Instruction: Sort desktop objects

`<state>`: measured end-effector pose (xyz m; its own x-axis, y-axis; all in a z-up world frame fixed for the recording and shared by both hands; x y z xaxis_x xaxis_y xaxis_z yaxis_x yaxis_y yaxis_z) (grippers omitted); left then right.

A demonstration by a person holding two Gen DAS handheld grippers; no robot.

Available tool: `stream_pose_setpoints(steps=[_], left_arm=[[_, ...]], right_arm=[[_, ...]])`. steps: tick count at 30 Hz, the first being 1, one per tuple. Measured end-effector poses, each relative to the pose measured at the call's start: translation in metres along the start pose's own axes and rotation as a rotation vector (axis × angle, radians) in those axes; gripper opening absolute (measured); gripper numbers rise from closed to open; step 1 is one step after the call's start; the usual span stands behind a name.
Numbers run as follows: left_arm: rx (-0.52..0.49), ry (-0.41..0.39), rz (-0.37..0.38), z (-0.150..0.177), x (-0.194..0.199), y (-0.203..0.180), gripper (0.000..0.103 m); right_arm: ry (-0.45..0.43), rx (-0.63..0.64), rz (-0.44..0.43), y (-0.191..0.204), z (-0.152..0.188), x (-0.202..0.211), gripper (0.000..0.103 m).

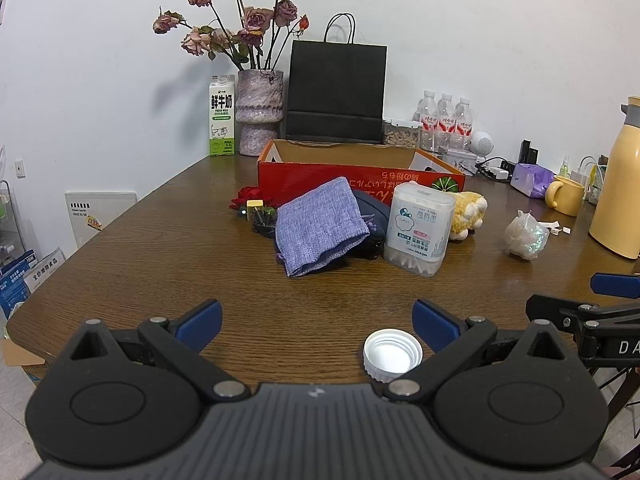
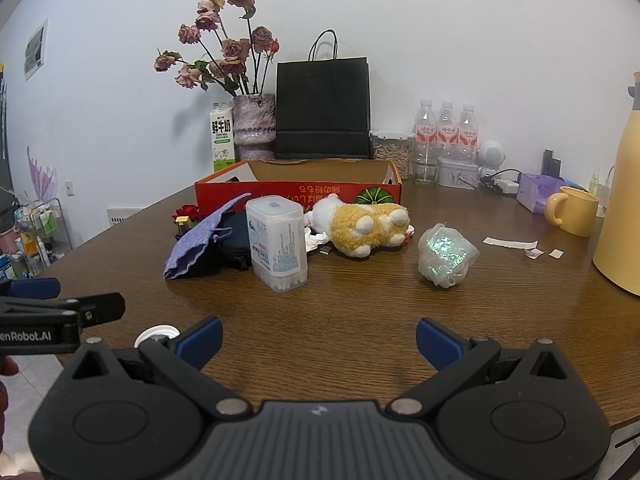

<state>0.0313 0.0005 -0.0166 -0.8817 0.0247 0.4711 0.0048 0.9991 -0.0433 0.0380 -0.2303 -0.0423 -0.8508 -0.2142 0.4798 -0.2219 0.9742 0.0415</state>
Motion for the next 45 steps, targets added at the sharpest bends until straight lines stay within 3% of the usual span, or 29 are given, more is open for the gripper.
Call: stream_pose_setpoints(steps=[17, 35, 38, 41, 42, 43, 45], left_arm=[[-0.019, 0.008, 0.033, 0.003, -0.002, -0.002, 0.103], [-0.111, 0.099, 0.112, 0.016, -0.022, -0.029, 0.102], [-0.125, 0.117, 0.120, 0.018, -0.028, -0.034, 0.085], [-0.120, 0.139, 0.132, 0.019, -0.034, -0.036, 0.063], [-0.116, 0.146, 0.138, 0.020, -0.036, -0.036, 0.048], [-0.113, 0.149, 0.141, 0.021, -0.036, -0.036, 0.040], [-0.107, 0.137, 0.145, 0.020, -0.035, -0.035, 0.040]], right_arm=[[0.004, 0.000, 0.002, -0.002, 0.001, -0.001, 0.103], [0.057, -0.003, 0.033, -0.016, 0.012, -0.010, 0.103], [0.066, -0.006, 0.040, -0.020, 0.013, -0.012, 0.103], [0.075, -0.009, 0.043, -0.022, 0.014, -0.016, 0.103], [0.078, -0.011, 0.043, -0.023, 0.015, -0.018, 0.103], [0.080, -0.010, 0.041, -0.023, 0.016, -0.019, 0.103], [0.084, -0.008, 0.037, -0.024, 0.016, -0.022, 0.103]])
Point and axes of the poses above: each gripper's, at about its wrist camera, not at the fingertips, and x roughly against the way its jaws point, y to its left, z to its underside, the point moved 3 cm from there along -x, roughly the way its jaws point, and after that the axes turned 2 degrees about y, right-handed, at the moved point
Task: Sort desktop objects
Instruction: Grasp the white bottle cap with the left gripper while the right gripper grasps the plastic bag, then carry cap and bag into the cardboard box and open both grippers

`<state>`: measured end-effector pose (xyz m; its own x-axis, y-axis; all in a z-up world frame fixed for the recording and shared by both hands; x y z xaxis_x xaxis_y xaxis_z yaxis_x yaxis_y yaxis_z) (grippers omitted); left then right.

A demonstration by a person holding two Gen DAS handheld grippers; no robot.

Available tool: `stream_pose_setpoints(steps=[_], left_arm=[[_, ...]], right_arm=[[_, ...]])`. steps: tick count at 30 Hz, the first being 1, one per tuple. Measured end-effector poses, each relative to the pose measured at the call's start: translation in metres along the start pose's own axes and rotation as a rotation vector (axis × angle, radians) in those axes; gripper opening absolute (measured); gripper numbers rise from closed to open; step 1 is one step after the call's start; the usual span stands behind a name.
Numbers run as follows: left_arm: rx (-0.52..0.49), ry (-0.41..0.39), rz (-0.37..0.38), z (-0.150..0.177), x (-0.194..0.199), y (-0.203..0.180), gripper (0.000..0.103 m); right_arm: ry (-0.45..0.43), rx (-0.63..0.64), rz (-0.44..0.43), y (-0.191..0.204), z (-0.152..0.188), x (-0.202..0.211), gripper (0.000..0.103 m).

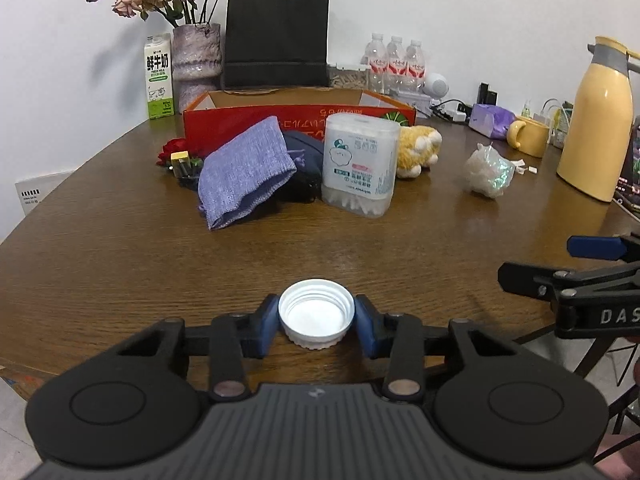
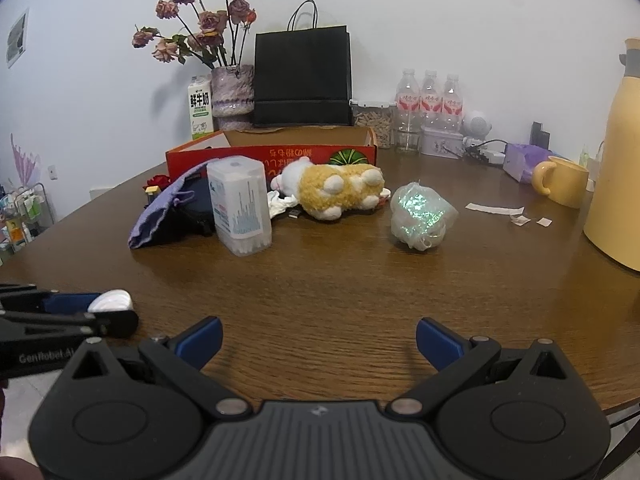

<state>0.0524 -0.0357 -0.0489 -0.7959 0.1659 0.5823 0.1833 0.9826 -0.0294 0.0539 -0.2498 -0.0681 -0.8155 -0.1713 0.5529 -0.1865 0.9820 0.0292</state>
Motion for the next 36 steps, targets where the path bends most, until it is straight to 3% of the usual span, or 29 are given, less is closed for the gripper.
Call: stream_pose_setpoints(steps=[10, 18, 22, 25, 28, 32, 36], left_arm=[[0.007, -0.064, -0.044, -0.025, -0.007, 0.006, 0.040], [0.033, -0.151, -0.092, -0.065, -0.010, 0.019, 0.040], [0.052, -0.172, -0.117, -0.085, -0.017, 0.029, 0.040], [0.058, -0.180, -0.123, -0.097, -0.023, 0.034, 0.040], [0.064, -0.178, -0.116, -0.106, -0.030, 0.039, 0.040], [0.070, -0.174, -0.111, -0.118, -0.040, 0.047, 0.040], [0.065, -0.198, -0.103, -0.136, -0.046, 0.055, 0.040]], right_arm=[[-0.033, 0.011, 0.020, -0.021, -0.021, -0.021, 0.103], [-0.049, 0.015, 0.112, -0.068, -0.065, -0.063, 0.103], [-0.025, 0.013, 0.118, -0.084, -0.088, -0.094, 0.099], [0.022, 0.003, 0.096, -0.087, -0.097, -0.116, 0.083], [0.060, -0.009, 0.055, -0.089, -0.099, -0.130, 0.054], [0.033, -0.015, 0.009, -0.086, -0.103, -0.127, 0.043], [-0.050, -0.011, -0.003, -0.082, -0.123, -0.113, 0.042]])
Point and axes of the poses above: each gripper's, at about its wrist camera, not at the fingertips, and x roughly against the way its jaws point, y to its left, z to its underside, the point moved 3 cm from there along -x, roughly the way its jaws point, and after that the axes turned 2 degrees about y, right-handed, at the moved point
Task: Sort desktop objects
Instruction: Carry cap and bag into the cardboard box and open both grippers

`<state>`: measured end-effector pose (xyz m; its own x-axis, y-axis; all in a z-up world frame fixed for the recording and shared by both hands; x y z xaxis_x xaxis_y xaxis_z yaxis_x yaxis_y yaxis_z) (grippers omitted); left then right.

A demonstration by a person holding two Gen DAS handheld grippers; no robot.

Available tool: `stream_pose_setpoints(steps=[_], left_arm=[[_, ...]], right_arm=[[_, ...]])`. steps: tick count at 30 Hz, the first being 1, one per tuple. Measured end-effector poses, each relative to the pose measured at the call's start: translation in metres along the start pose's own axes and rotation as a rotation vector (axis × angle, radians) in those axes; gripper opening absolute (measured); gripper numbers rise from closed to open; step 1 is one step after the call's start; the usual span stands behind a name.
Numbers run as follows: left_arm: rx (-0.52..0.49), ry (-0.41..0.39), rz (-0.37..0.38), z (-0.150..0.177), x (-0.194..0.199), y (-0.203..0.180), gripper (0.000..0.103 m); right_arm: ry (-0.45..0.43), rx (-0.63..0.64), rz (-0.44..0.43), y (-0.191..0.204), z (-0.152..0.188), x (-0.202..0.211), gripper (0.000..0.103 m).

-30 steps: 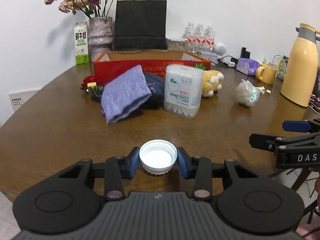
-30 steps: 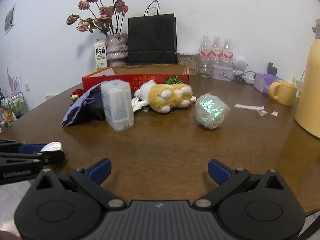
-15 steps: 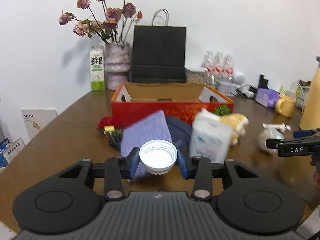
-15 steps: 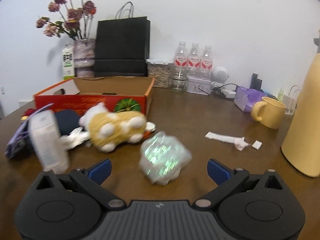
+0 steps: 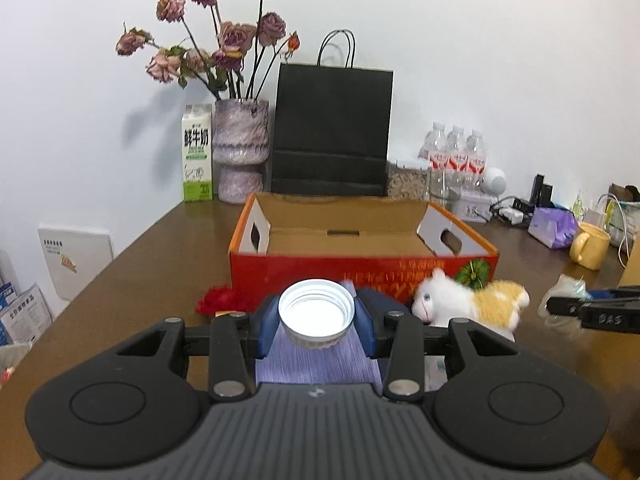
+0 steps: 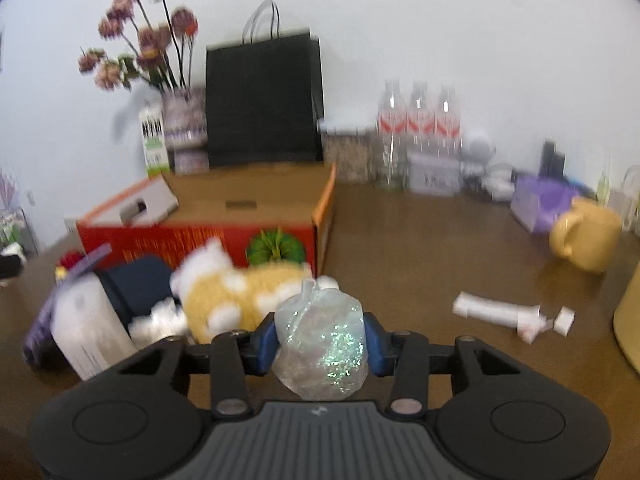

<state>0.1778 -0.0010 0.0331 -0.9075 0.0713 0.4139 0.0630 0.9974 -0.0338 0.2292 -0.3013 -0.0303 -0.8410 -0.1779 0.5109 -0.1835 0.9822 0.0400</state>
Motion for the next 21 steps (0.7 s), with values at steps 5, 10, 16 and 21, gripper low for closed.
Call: stream_pose_setpoints(steps=[5, 10, 16, 21], left_arm=[[-0.023, -0.049, 0.003, -0.031, -0.017, 0.003, 0.040], [-0.035, -0.091, 0.006, -0.068, -0.044, 0.002, 0.040], [-0.019, -0.116, -0.015, -0.103, -0.091, 0.001, 0.040], [0.011, -0.090, -0.044, -0.118, -0.137, 0.007, 0.040]], right_arm=[[-0.078, 0.012, -0.029, 0.006, -0.041, -0.005, 0.042], [-0.130, 0.013, -0.074, 0.021, -0.088, -0.032, 0.042], [-0.170, -0.003, -0.118, 0.046, -0.138, -0.078, 0.042], [-0.153, -0.008, -0.149, 0.068, -0.164, -0.120, 0.042]])
Point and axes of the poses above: each gripper's, at about its wrist camera, not at the fingertips, and x roughly against the way its jaws point, y to its left, z to its underside, the point moved 3 cm from there along -x, roughly the way its jaws point, and after that the axes turned 2 degrees about y, right-handed, at the moved point
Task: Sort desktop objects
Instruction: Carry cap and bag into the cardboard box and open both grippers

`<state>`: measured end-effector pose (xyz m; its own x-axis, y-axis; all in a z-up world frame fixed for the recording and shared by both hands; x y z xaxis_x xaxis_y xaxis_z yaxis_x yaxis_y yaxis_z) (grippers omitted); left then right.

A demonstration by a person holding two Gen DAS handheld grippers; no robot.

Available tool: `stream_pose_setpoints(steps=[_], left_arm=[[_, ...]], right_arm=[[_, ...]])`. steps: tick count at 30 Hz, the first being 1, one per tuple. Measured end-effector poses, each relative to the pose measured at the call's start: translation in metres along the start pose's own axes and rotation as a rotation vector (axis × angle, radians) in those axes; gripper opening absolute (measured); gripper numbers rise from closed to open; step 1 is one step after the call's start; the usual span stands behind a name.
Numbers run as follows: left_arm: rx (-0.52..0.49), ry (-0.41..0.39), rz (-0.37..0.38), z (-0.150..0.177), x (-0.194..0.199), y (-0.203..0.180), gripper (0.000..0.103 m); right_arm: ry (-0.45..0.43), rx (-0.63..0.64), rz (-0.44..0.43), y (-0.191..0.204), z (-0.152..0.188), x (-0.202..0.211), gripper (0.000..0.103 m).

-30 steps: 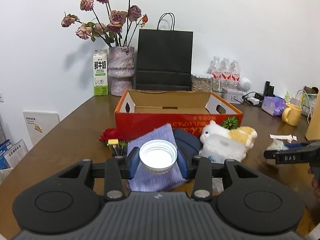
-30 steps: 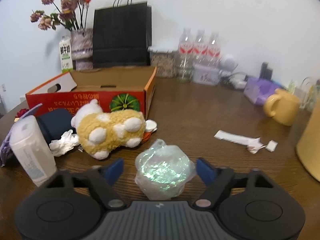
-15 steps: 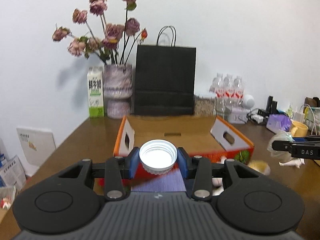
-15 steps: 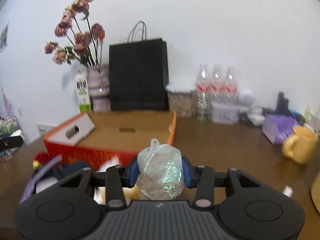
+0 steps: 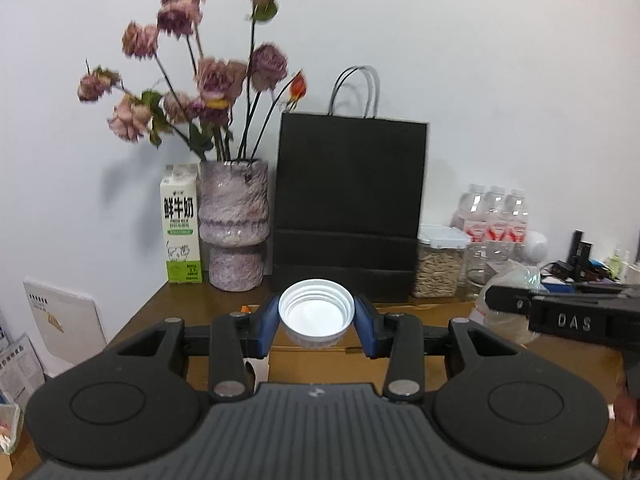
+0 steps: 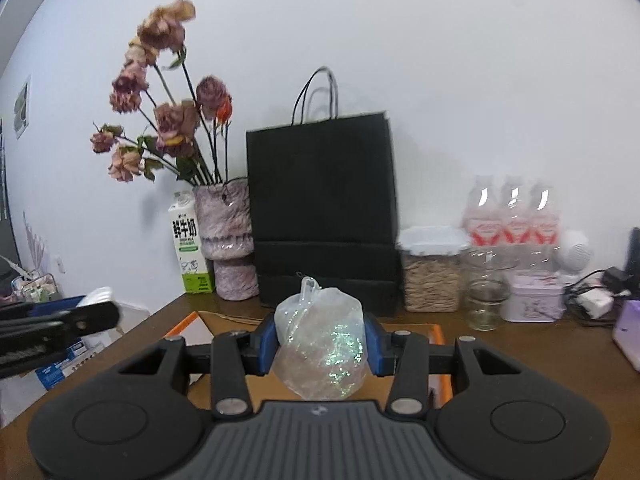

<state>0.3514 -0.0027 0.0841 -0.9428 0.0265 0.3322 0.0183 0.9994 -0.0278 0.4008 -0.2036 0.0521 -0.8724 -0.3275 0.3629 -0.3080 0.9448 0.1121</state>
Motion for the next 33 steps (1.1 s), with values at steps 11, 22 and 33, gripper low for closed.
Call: stream_pose_setpoints(steps=[11, 22, 33], left_arm=[[-0.011, 0.201, -0.054, 0.024, -0.081, 0.010, 0.040], [-0.030, 0.323, -0.080, 0.048, -0.106, 0.011, 0.041], [-0.041, 0.305, -0.106, 0.043, -0.101, 0.008, 0.088]], right_arm=[[0.165, 0.006, 0.030, 0.004, 0.014, -0.079, 0.043], [0.265, 0.023, 0.100, -0.003, 0.037, -0.099, 0.044], [0.290, 0.036, 0.122, -0.002, 0.039, -0.100, 0.092]])
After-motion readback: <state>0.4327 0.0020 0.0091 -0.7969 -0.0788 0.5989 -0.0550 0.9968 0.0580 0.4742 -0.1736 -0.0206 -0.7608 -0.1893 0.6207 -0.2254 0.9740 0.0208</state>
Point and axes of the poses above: each gripper's, at about its wrist camera, not at the fingertips, and x roughly against the way its jaws point, y to its left, z to its underside, the point moved 3 cm from there along -x, roughly the way its jaws point, and after that the axes turned 2 degrees about y, right-handed, at the moved point
